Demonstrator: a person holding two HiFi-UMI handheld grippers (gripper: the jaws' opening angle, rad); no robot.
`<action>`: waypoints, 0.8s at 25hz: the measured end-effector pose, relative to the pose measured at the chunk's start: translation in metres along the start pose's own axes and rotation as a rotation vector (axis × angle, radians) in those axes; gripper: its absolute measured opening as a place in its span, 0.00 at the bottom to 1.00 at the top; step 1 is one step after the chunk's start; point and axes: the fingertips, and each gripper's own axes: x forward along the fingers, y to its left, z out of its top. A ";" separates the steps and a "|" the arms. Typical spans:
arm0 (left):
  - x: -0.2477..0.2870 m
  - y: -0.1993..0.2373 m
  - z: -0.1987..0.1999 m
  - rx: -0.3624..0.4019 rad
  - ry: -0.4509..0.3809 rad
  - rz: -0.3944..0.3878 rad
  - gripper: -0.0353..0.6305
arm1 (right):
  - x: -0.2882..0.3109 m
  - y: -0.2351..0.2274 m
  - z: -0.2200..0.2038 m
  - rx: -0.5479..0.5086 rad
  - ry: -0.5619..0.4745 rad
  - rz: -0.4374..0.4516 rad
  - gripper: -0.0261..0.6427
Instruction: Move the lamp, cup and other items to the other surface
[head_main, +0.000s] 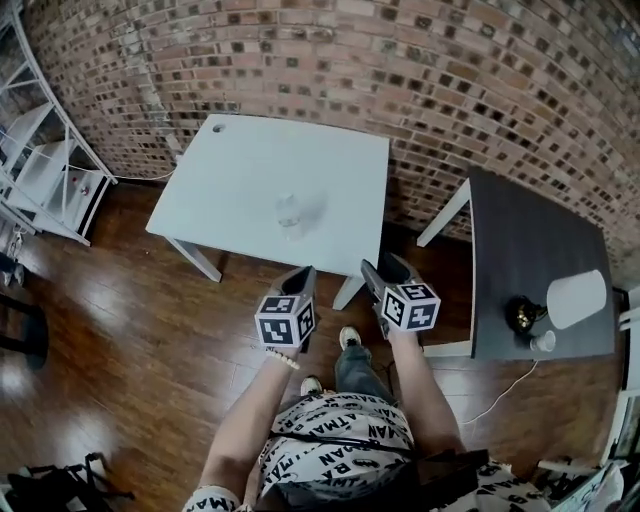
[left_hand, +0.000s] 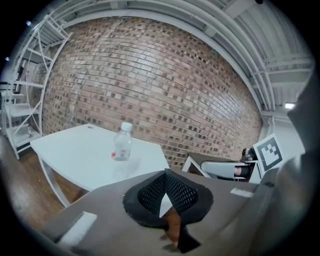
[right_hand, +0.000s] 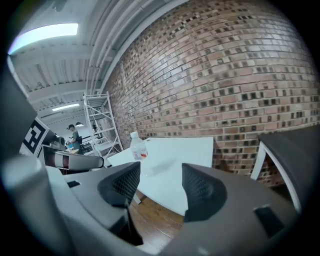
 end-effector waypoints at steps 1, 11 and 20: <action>0.002 -0.010 -0.004 0.003 0.009 -0.021 0.06 | -0.011 -0.006 -0.004 0.006 0.001 -0.021 0.45; 0.030 -0.118 -0.022 0.108 0.068 -0.267 0.06 | -0.124 -0.087 -0.047 0.158 -0.081 -0.320 0.45; 0.088 -0.293 -0.065 0.236 0.163 -0.516 0.06 | -0.273 -0.228 -0.091 0.280 -0.145 -0.650 0.45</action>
